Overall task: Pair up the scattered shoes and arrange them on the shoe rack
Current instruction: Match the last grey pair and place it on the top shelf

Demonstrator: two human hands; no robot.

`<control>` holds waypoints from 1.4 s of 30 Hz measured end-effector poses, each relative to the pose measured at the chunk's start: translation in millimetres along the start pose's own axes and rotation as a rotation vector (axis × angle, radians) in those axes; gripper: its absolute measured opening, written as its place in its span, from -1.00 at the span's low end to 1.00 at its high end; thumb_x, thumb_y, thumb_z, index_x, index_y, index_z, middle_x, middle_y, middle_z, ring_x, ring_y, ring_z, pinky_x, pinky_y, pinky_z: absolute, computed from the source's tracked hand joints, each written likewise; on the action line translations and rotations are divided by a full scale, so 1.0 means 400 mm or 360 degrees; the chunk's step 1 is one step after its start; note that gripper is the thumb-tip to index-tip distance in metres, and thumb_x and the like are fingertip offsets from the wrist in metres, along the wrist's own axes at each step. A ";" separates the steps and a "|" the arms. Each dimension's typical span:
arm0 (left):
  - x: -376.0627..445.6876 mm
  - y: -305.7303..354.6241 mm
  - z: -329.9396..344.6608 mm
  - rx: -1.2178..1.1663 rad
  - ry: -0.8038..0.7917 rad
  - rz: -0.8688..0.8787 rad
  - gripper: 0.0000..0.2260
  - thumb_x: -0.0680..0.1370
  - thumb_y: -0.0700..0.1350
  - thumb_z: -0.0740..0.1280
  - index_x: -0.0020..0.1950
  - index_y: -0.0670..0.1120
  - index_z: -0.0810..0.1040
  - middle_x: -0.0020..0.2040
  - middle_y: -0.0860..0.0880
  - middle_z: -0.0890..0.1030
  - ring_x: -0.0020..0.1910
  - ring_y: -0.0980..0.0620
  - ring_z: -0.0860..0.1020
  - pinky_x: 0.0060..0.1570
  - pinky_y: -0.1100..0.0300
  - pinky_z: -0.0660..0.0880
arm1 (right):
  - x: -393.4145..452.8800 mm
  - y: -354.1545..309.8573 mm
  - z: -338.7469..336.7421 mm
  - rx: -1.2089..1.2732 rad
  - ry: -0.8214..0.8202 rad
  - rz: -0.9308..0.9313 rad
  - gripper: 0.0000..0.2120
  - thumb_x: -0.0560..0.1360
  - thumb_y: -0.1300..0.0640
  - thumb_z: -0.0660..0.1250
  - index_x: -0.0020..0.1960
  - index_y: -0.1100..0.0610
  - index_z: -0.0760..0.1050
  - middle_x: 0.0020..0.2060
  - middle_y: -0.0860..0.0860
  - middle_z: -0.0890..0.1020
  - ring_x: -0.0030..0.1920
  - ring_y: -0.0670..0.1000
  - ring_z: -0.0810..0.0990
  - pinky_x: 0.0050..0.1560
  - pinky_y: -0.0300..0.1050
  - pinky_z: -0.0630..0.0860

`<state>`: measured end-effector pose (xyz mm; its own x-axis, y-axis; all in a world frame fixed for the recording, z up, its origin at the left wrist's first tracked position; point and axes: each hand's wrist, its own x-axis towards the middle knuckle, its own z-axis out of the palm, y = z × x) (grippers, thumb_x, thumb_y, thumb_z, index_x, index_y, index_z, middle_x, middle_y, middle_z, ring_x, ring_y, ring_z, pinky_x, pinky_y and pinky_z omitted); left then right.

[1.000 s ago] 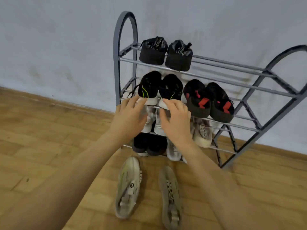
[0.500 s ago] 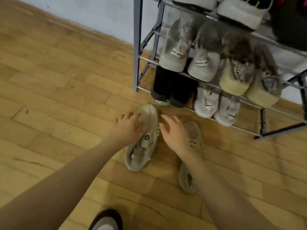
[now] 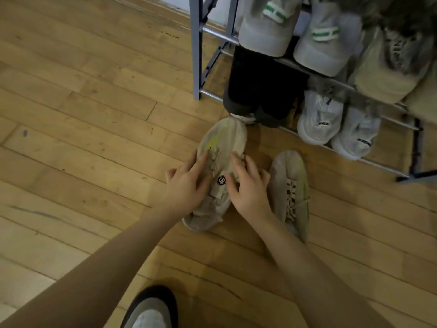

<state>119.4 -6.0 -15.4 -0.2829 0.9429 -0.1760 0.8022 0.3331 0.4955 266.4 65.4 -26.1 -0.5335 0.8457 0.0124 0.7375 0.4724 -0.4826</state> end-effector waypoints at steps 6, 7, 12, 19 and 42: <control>-0.031 0.076 0.014 -0.0034 0.0086 0.0096 -0.48 0.56 0.16 0.07 0.48 0.00 0.22 0.44 -0.12 0.24 0.18 -0.12 0.47 0.11 -0.04 0.25 | -0.074 0.022 -0.054 0.0035 0.0131 0.0042 -0.56 0.55 -0.01 0.16 0.41 0.06 0.34 0.24 0.18 0.45 0.14 0.16 0.51 0.13 -0.08 0.11; -0.044 0.085 0.022 -0.0027 0.0059 0.0100 -0.48 0.56 0.16 0.09 0.48 0.00 0.20 0.43 -0.11 0.24 0.17 -0.12 0.47 0.12 -0.05 0.25 | -0.086 0.026 -0.063 0.0008 0.0145 0.0063 -0.57 0.55 0.00 0.17 0.40 0.05 0.35 0.26 0.18 0.45 0.17 0.16 0.50 0.13 -0.09 0.10; -0.092 0.103 0.076 0.0188 -0.0083 -0.0037 -0.43 0.52 0.25 -0.06 0.50 0.07 0.12 0.45 -0.07 0.27 0.28 -0.20 0.39 0.19 -0.10 0.24 | -0.126 0.055 -0.103 -0.0135 -0.0016 0.0124 -0.59 0.55 -0.04 0.09 0.37 0.00 0.39 0.30 0.07 0.46 0.24 0.15 0.45 0.20 0.00 0.07; -0.152 0.158 0.067 0.0155 -0.0158 0.0202 -0.41 0.46 0.27 -0.09 0.48 0.16 0.11 0.48 -0.15 0.18 0.38 -0.25 0.20 0.28 -0.18 0.16 | -0.243 0.137 -0.153 -0.0200 -0.0142 0.0202 -0.67 0.59 -0.10 0.11 0.31 -0.12 0.44 0.38 -0.12 0.37 0.41 0.07 0.22 0.31 0.01 -0.01; -0.212 0.146 0.145 0.0421 -0.0078 0.0355 -0.49 0.43 0.10 0.35 0.37 0.16 0.34 0.45 -0.16 0.17 0.01 -0.38 0.42 -0.18 -0.19 0.53 | -0.347 0.177 -0.115 -0.0350 -0.0413 0.0233 -0.56 0.52 -0.22 0.14 0.39 -0.26 0.20 0.53 0.00 -0.14 0.43 0.40 0.00 0.33 0.31 0.22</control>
<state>220.6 -66.7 -20.9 -0.0649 0.9891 -0.1320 0.9516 0.1012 0.2901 411.6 -7.1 -21.4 -0.4820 0.8305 -0.2790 0.8702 0.4168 -0.2628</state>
